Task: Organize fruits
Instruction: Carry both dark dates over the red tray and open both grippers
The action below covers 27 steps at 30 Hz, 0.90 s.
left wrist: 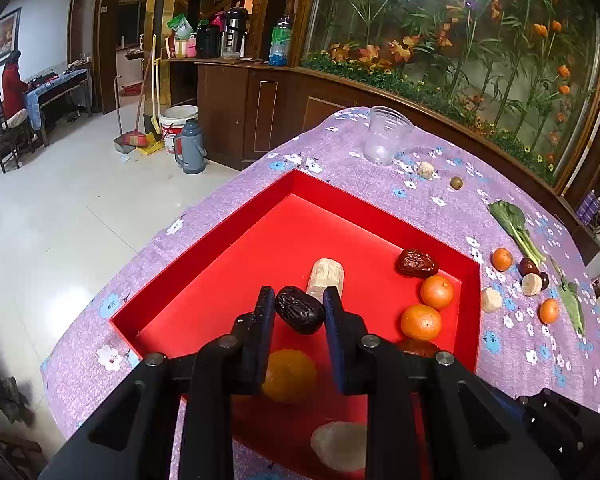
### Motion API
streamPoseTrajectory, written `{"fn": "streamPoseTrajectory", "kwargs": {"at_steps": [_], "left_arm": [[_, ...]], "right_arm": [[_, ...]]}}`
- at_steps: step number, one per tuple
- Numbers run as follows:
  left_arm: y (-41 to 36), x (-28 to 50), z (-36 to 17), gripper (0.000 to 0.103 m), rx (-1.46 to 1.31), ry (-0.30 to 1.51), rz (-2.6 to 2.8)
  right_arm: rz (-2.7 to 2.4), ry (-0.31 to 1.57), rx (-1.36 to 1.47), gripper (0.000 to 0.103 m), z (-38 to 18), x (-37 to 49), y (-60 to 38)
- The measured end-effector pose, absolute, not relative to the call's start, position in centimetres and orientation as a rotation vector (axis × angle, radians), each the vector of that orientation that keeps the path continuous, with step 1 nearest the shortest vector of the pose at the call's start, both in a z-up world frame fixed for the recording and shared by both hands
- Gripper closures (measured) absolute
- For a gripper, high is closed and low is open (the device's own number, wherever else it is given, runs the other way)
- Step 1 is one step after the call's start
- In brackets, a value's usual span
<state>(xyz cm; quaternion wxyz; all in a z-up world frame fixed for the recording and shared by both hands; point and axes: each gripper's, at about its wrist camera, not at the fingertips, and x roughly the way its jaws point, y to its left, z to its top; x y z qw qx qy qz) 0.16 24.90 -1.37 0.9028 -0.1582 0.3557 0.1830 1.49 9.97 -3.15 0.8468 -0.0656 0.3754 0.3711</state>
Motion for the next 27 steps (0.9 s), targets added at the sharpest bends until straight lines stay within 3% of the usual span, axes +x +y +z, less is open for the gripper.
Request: {"fn": "streamPoseTrajectory", "kwargs": {"at_steps": [8, 9, 10, 12, 14, 16, 27], "left_arm": [[25.3, 0.9, -2.0, 0.079, -0.317, 0.782, 0.434], [25.5, 1.0, -2.1, 0.072, -0.322, 0.796, 0.443], [25.7, 1.1, -2.3, 0.047, -0.333, 0.811, 0.449], [26.1, 0.9, -2.4, 0.019, -0.363, 0.827, 0.466], [26.1, 0.5, -2.2, 0.019, -0.364, 0.812, 0.482], [26.1, 0.4, -2.0, 0.018, -0.363, 0.817, 0.488], [22.8, -0.3, 0.8, 0.018, -0.397, 0.747, 0.432]], "right_arm": [[0.778, 0.802, -0.157, 0.073, -3.5, 1.6, 10.3], [0.781, 0.808, -0.157, 0.073, -3.6, 1.6, 10.3], [0.780, 0.811, -0.159, 0.073, -3.6, 1.5, 10.4], [0.776, 0.817, -0.165, 0.067, -3.7, 1.5, 10.4], [0.775, 0.811, -0.161, 0.041, -3.5, 1.4, 10.2], [0.774, 0.793, -0.152, 0.028, -3.2, 1.1, 9.7], [0.623, 0.724, 0.077, 0.017, 0.0, 3.0, -0.9]]}}
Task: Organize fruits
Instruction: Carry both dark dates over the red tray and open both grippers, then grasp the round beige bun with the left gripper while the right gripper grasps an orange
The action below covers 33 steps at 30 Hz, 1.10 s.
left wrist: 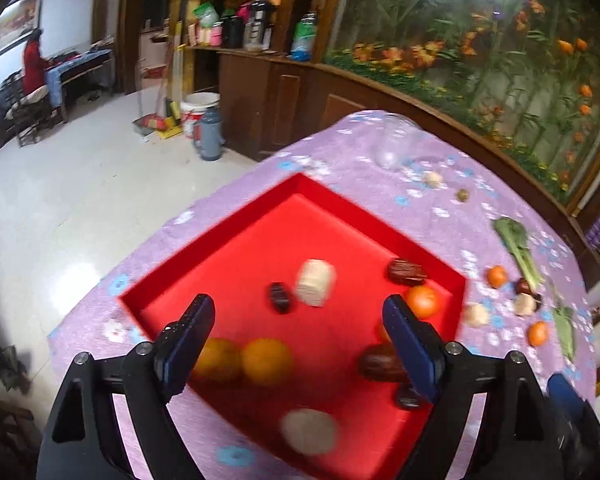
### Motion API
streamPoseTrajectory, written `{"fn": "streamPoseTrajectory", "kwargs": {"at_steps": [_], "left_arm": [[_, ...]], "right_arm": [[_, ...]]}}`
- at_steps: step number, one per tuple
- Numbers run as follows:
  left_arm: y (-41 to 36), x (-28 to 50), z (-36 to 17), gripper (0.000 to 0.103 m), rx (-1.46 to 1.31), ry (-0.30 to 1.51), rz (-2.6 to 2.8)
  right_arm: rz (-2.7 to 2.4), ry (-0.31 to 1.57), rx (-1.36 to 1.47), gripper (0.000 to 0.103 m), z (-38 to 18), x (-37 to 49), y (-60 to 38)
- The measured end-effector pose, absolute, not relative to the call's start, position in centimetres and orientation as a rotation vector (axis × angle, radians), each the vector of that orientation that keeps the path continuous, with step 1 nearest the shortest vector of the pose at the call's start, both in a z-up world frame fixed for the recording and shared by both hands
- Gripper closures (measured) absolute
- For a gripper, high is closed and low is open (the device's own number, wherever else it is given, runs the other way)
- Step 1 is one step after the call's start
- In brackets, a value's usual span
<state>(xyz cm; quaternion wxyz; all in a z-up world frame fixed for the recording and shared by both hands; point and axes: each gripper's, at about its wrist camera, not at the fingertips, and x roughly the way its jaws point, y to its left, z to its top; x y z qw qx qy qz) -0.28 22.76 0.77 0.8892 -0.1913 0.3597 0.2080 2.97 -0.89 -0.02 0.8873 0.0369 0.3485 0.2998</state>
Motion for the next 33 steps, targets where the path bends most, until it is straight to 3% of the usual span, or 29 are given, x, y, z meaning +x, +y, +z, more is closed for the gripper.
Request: {"fn": "streamPoseTrajectory", "kwargs": {"at_steps": [10, 15, 25, 33], "left_arm": [[11.8, 4.1, 0.1, 0.018, -0.204, 0.810, 0.206], [6.4, 7.1, -1.6, 0.018, -0.090, 0.852, 0.144], [5.3, 11.9, -3.9, 0.018, -0.082, 0.871, 0.218], [2.8, 13.0, -4.2, 0.020, -0.003, 0.826, 0.238]], "right_arm": [[0.290, 0.783, 0.171, 0.016, -2.8, 8.7, -13.6], [0.273, 0.800, 0.103, 0.016, -3.9, 11.0, -14.2], [0.300, 0.799, -0.016, 0.018, -5.1, 15.6, -11.6], [0.305, 0.876, 0.003, 0.037, -7.1, 18.0, -11.5]]}}
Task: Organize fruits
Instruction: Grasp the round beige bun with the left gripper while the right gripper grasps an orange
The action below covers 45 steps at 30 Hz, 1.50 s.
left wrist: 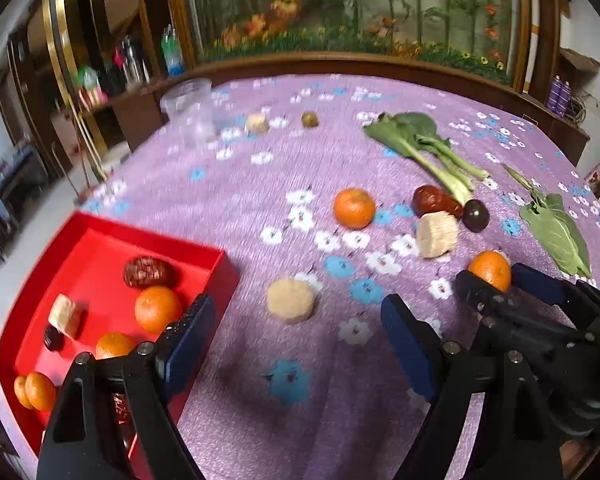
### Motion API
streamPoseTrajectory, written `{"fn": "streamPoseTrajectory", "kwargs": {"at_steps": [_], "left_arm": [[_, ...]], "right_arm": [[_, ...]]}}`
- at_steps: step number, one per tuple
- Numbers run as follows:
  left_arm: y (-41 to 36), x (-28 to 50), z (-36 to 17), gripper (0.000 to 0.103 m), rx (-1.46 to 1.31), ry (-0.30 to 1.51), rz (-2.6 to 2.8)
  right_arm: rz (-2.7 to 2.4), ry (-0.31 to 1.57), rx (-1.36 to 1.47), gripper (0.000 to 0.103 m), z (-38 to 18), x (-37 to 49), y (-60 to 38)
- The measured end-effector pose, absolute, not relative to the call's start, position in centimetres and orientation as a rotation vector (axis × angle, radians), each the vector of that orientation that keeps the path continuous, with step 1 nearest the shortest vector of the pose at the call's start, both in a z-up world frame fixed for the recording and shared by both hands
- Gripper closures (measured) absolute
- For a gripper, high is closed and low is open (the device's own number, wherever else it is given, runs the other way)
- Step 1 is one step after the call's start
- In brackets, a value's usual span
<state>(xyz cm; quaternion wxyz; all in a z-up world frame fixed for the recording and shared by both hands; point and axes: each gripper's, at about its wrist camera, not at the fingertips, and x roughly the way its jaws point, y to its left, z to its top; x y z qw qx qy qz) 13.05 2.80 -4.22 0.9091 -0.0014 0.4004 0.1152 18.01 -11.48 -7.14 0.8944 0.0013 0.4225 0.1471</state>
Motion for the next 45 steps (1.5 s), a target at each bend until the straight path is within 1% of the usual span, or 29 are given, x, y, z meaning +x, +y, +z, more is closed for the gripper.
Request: {"fn": "streamPoseTrajectory", "kwargs": {"at_steps": [1, 5, 8, 11, 12, 13, 14, 15, 18, 20, 21, 22, 23, 25, 26, 34, 45], "left_arm": [[2.5, 13.0, -4.3, 0.020, 0.008, 0.814, 0.237], [2.6, 14.1, -5.4, 0.020, -0.029, 0.864, 0.259], [2.8, 14.6, -6.2, 0.020, -0.003, 0.886, 0.301], [3.7, 14.8, -7.2, 0.020, -0.074, 0.913, 0.257], [3.8, 14.8, -7.0, 0.022, -0.081, 0.899, 0.241], [3.8, 14.7, -6.7, 0.032, -0.090, 0.883, 0.224], [3.8, 14.7, -6.6, 0.039, -0.095, 0.873, 0.199], [3.8, 14.9, -6.7, 0.050, -0.092, 0.881, 0.176], [4.2, 15.2, -6.8, 0.052, -0.121, 0.887, 0.163], [4.1, 15.3, -6.8, 0.057, -0.113, 0.886, 0.165], [4.0, 15.4, -6.8, 0.062, -0.109, 0.886, 0.166], [3.9, 15.5, -6.8, 0.069, -0.101, 0.886, 0.164], [3.8, 15.6, -6.8, 0.074, -0.095, 0.885, 0.163], [3.7, 15.7, -6.9, 0.075, -0.092, 0.883, 0.150], [3.6, 15.7, -6.8, 0.075, -0.091, 0.882, 0.137], [3.3, 14.0, -5.8, 0.075, -0.105, 0.858, 0.038], [3.8, 7.0, -2.9, 0.075, -0.153, 0.795, -0.064]], "right_arm": [[0.307, 0.868, 0.027, 0.037, -7.0, 17.9, -11.9], [0.312, 0.867, 0.099, 0.037, -7.1, 18.0, -13.4], [0.318, 0.866, 0.105, 0.037, -7.0, 18.0, -13.4], [0.317, 0.868, 0.086, 0.037, -6.9, 18.0, -13.2], [0.317, 0.869, 0.075, 0.037, -6.9, 17.9, -13.0], [0.318, 0.869, 0.068, 0.038, -6.9, 17.9, -12.9], [0.316, 0.868, 0.060, 0.038, -6.9, 17.9, -12.7], [0.315, 0.869, 0.052, 0.038, -6.9, 17.9, -12.6], [0.319, 0.871, 0.034, 0.039, -7.0, 18.1, -12.3], [0.323, 0.874, 0.019, 0.040, -7.0, 18.2, -11.9], [0.322, 0.875, 0.005, 0.041, -7.0, 18.2, -11.7], [0.324, 0.875, -0.005, 0.046, -7.1, 18.2, -11.5], [0.328, 0.874, -0.018, 0.054, -7.1, 18.3, -11.3], [0.314, 0.867, -0.044, 0.062, -7.0, 18.3, -11.1], [0.318, 0.865, -0.044, 0.064, -7.0, 18.2, -11.1], [0.303, 0.856, -0.052, 0.065, -6.4, 16.5, -11.9], [0.303, 0.826, -0.020, 0.065, -4.5, 10.4, -13.8]]}}
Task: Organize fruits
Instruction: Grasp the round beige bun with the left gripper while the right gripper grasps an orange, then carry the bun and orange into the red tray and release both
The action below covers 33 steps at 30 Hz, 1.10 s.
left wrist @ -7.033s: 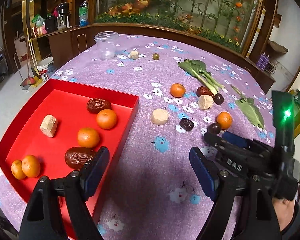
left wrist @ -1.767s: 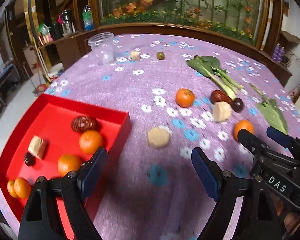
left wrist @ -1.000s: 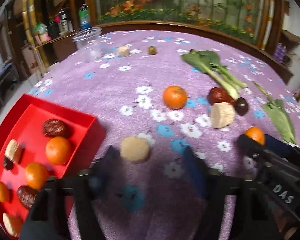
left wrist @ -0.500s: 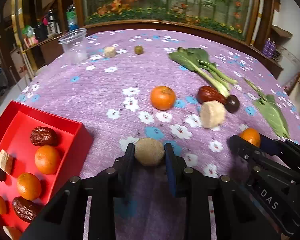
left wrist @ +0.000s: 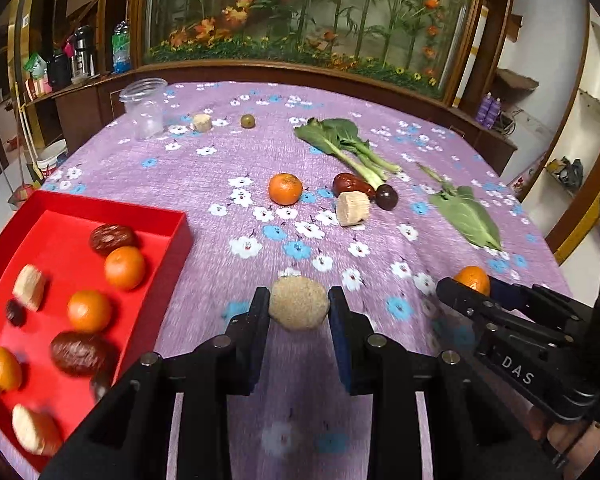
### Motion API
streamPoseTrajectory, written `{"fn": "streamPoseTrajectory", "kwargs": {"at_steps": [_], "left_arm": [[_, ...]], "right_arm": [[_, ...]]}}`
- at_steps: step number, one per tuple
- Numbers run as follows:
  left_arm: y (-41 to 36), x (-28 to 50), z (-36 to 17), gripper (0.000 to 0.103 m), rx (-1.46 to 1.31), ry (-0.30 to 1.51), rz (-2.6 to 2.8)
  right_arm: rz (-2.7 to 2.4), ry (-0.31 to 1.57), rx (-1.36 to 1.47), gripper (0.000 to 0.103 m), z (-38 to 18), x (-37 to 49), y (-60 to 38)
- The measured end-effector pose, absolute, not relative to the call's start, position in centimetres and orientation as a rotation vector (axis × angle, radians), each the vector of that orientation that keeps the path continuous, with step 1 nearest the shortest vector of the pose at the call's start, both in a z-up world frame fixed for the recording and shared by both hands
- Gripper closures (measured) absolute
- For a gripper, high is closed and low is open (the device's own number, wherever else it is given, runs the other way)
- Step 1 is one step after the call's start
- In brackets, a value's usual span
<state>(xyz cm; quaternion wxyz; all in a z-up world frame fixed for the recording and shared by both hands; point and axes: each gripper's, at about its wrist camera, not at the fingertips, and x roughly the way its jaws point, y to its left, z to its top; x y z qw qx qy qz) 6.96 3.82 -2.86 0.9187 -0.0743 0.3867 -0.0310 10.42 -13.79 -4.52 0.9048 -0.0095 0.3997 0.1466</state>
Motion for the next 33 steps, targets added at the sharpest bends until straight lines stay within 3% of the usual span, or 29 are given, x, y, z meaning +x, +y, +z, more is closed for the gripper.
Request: {"fn": "streamPoseTrajectory", "kwargs": {"at_steps": [16, 33], "left_arm": [[7.1, -1.5, 1.0, 0.075, -0.192, 0.697, 0.015], [17.8, -6.7, 2.6, 0.074, -0.349, 0.673, 0.286]], "right_arm": [[0.400, 0.755, -0.022, 0.064, -1.4, 3.5, -10.2], [0.569, 0.680, -0.101, 0.064, 2.2, 0.5, -0.5]]}}
